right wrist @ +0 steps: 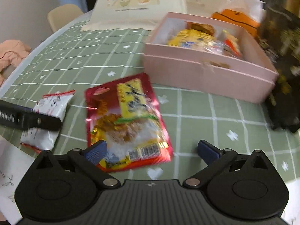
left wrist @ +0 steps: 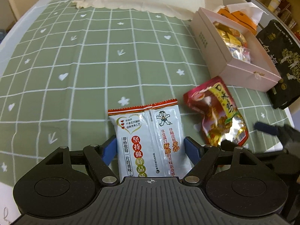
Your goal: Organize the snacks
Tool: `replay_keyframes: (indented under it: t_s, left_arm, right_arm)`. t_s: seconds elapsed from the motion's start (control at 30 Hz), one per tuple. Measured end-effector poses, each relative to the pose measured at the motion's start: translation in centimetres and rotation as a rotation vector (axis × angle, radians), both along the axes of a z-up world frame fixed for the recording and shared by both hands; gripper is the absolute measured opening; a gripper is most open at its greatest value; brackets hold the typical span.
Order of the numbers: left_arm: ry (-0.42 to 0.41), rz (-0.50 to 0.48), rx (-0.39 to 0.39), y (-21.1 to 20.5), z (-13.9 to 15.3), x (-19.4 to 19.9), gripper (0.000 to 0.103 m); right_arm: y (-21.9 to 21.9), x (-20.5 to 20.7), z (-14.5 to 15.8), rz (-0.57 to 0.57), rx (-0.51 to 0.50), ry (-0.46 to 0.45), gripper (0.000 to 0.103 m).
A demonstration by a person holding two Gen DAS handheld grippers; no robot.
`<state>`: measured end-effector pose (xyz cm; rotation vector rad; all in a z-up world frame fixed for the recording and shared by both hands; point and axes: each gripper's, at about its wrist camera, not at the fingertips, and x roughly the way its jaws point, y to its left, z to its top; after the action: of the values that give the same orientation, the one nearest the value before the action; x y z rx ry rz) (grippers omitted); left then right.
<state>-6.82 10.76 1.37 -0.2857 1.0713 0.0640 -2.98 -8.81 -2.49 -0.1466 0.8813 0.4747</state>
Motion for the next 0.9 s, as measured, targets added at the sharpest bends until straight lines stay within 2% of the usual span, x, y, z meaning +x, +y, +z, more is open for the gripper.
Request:
replay_keyframes:
  t_s: [0.2,0.33,0.5,0.57,0.9]
  left_arm:
    - [-0.006,0.032,0.006,0.8,-0.1,-1.1,0.081]
    - [-0.018,0.019,0.041,0.3,-0.3,-1.5,0.081]
    - [-0.028,0.003,0.077,-0.4,-0.4,-1.6,0.081]
    - [-0.028,0.002,0.068,-0.3,-0.4,-1.6,0.081]
    - [-0.042,0.007,0.025,0.4,-0.3,-1.9,0.081]
  right_arm:
    - [3.4,2.7,0.2,0.077,0.026,0.012,0.103]
    - [5.5,4.6,0.6,0.026,0.01,0.038,0.103]
    - [6.5,4.8,0.4,-0.025,-0.011,0.031,0.103]
    - [6.3,4.2,0.1,-0.001,-0.043,0.006,0.103]
    - [1.8,1.2,-0.3,0.004,-0.021,-0.029,0.103]
